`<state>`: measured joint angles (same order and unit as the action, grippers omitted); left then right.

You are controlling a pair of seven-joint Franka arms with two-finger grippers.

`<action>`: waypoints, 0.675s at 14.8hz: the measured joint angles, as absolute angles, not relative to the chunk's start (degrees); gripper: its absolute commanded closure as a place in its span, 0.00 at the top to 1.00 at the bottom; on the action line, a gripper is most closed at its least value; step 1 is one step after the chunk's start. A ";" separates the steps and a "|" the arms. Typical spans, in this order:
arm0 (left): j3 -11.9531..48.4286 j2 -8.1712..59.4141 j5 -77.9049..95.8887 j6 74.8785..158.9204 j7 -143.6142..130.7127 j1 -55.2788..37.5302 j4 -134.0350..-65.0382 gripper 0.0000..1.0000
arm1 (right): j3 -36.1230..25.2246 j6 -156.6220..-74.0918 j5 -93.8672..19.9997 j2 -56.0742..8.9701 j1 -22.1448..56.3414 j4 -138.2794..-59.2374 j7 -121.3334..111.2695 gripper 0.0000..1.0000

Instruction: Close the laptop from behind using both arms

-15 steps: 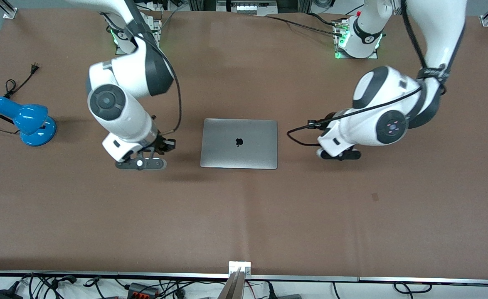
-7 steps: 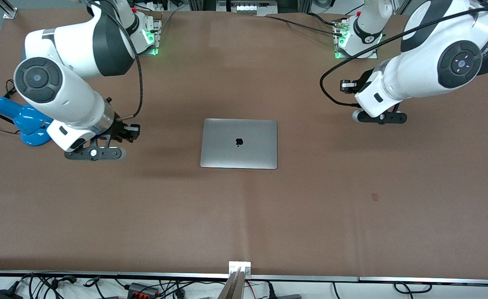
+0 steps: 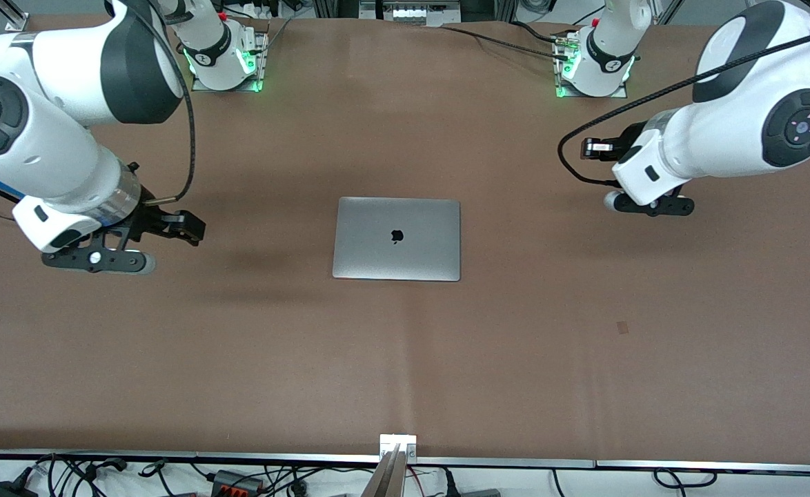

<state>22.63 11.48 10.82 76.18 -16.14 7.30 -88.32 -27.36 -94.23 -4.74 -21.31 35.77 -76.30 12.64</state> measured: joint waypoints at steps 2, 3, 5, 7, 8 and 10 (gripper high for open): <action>22.69 11.54 8.59 76.15 -14.17 7.38 -87.14 1.00 | -27.53 -94.31 -4.74 -21.31 34.92 -76.10 12.64 1.00; 22.71 11.53 8.29 76.15 -13.74 7.37 -86.40 1.00 | -27.08 -94.32 -4.75 -21.24 33.99 -75.86 12.63 1.00; 22.39 11.52 7.88 76.15 -13.57 7.49 -85.35 1.00 | -22.14 -94.47 -4.74 -20.67 28.71 -75.25 12.63 1.00; 19.85 11.49 7.42 76.15 -13.56 7.39 -85.00 1.00 | -15.14 -95.52 -4.72 -19.60 21.01 -75.01 12.67 1.00; 17.36 11.50 7.34 76.16 -13.51 7.23 -85.00 1.00 | -12.34 -96.05 -4.72 -19.02 17.35 -74.98 12.66 1.00; 12.03 11.51 6.61 76.45 -12.78 7.01 -85.00 1.00 | -6.88 -96.55 -4.70 -17.96 9.70 -74.96 12.58 1.00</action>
<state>12.03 11.51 6.61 76.45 -12.78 7.01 -85.00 -6.88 -96.55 -4.70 -17.96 9.70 -74.96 12.58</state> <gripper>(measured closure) 0.000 0.000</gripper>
